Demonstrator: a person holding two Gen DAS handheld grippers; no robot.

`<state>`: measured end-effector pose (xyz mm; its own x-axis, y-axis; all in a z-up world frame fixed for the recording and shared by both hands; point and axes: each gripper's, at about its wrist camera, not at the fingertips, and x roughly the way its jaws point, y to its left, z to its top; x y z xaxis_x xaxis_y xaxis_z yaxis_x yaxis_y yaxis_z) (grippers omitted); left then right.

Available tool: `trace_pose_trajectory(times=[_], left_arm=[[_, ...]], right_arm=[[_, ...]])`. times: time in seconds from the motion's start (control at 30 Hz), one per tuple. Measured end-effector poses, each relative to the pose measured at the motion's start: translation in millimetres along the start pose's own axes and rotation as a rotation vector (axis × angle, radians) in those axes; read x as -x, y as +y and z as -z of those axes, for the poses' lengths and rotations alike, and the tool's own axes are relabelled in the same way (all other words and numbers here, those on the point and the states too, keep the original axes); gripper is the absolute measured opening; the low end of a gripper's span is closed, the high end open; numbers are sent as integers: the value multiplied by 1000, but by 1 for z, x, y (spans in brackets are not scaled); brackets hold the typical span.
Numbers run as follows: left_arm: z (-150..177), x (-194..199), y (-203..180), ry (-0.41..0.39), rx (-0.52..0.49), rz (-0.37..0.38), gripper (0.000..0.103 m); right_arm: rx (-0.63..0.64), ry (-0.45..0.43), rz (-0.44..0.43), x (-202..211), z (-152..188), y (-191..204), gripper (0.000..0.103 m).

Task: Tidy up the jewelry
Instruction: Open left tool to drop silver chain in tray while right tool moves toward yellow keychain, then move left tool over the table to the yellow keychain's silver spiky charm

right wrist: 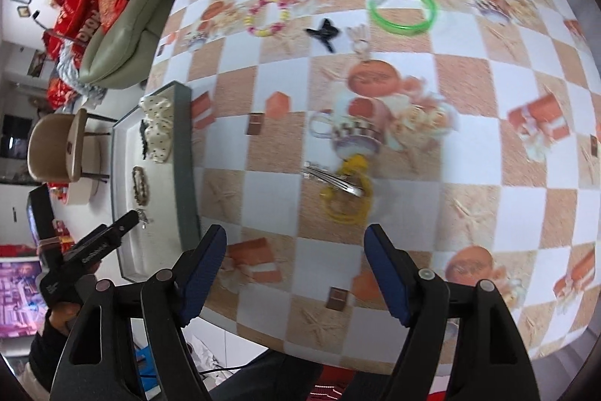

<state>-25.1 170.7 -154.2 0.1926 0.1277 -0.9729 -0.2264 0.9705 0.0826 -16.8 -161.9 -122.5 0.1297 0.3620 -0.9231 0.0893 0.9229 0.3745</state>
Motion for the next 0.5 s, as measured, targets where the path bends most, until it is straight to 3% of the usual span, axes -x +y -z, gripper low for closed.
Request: trace_pose_trajectory(times=[0.23,0.5], left_arm=[[-9,16,-28,-13,-66,26,103],[-2,42,-91,-1,-181,130,103]], right_arm=[[-54,-4,21,8,5,-26,80],[-101,-14,43,19,6,-55,80]])
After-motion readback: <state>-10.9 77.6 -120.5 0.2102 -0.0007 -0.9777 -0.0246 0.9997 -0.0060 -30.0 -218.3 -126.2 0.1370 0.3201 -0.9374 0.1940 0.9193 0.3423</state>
